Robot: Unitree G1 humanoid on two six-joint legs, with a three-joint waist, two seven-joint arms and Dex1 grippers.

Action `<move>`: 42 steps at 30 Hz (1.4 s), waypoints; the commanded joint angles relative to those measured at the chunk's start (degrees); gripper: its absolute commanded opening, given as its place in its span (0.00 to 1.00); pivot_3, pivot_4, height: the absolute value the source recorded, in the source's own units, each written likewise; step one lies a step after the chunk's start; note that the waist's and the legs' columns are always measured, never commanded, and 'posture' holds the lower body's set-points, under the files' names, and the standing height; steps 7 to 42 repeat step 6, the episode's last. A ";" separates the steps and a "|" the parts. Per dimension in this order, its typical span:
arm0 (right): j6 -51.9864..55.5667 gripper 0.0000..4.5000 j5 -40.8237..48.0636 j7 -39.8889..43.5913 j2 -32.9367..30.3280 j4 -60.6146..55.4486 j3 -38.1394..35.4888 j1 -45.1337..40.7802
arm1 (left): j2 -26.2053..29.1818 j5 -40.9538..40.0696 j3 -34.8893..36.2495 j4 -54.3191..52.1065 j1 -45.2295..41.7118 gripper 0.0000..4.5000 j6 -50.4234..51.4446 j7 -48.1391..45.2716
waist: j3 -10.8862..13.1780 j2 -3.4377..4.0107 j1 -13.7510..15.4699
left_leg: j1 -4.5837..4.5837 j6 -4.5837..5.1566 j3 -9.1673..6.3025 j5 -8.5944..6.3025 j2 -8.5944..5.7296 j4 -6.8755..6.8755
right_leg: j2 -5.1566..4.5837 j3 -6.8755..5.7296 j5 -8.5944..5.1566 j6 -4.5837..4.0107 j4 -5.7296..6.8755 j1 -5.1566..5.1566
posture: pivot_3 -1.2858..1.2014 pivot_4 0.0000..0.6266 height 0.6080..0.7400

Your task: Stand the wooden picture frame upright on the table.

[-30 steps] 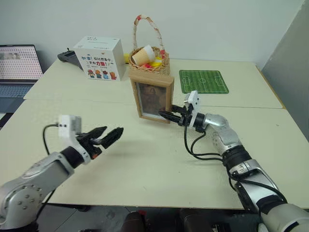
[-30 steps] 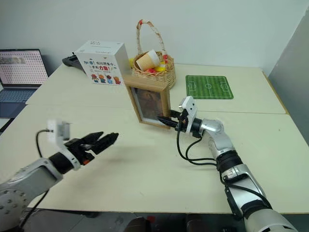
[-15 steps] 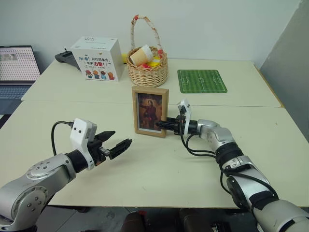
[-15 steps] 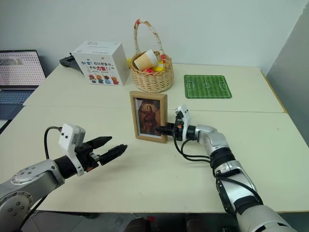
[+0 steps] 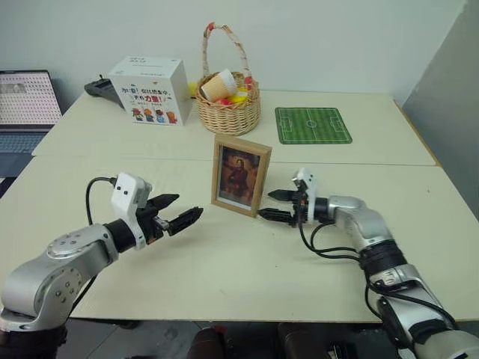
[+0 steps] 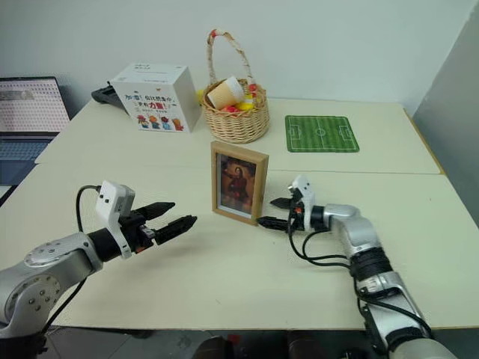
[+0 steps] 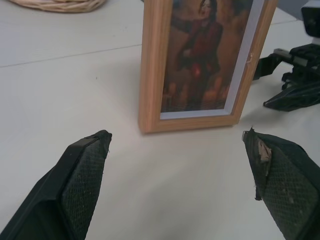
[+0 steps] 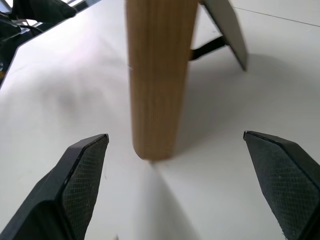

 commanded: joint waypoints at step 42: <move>22.20 0.99 11.77 -3.21 -11.82 -30.15 -8.92 2.87 | 8.71 1.71 0.37 13.11 -13.88 1.00 1.20 -13.14 | 0.04 0.03 -0.15 | -0.06 0.01 -0.04 0.00 0.02 -0.03 | 0.19 -0.05 -0.01 0.01 0.00 -0.05 | 0.52 0.24 1.00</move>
